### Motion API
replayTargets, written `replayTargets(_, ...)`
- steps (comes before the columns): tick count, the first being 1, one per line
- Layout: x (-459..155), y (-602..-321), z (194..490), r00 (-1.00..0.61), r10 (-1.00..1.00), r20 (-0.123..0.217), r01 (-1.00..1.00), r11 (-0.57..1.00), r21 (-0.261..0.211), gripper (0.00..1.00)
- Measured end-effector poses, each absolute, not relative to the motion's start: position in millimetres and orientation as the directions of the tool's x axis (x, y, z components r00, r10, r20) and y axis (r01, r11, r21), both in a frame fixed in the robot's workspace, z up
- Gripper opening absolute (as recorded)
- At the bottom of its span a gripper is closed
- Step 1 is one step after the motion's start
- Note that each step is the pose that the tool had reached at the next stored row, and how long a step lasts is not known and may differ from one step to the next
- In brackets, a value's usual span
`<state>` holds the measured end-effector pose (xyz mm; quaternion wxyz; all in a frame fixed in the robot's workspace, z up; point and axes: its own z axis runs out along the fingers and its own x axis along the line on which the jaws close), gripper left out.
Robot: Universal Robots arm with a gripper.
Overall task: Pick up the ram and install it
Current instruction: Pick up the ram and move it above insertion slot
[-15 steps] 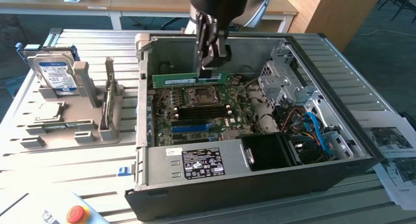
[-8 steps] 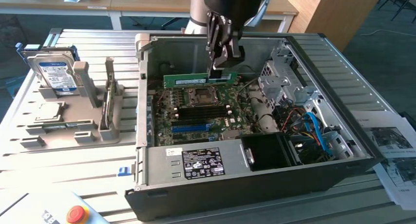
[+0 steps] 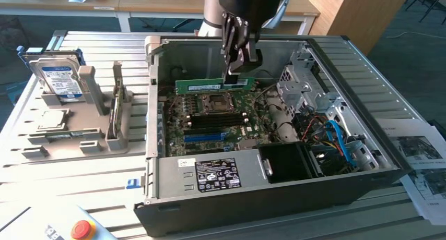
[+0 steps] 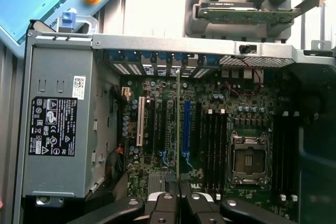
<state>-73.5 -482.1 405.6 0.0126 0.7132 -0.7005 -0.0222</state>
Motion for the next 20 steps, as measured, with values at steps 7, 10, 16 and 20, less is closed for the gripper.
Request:
replayTargets(7, -73.2, -483.9, 404.3, -0.005, -1.0, -0.014, -0.999, 0.004, 0.049, 0.12)
replayTargets(10, -73.2, -484.4, 402.6, -0.015, -1.0, -0.014, -0.999, 0.014, 0.049, 0.12)
replayTargets(16, -73.2, -484.8, 396.0, -0.032, -0.999, -0.014, -0.998, 0.031, 0.049, 0.12)
replayTargets(20, -73.2, -484.9, 389.6, -0.041, -0.999, -0.014, -0.998, 0.04, 0.049, 0.12)
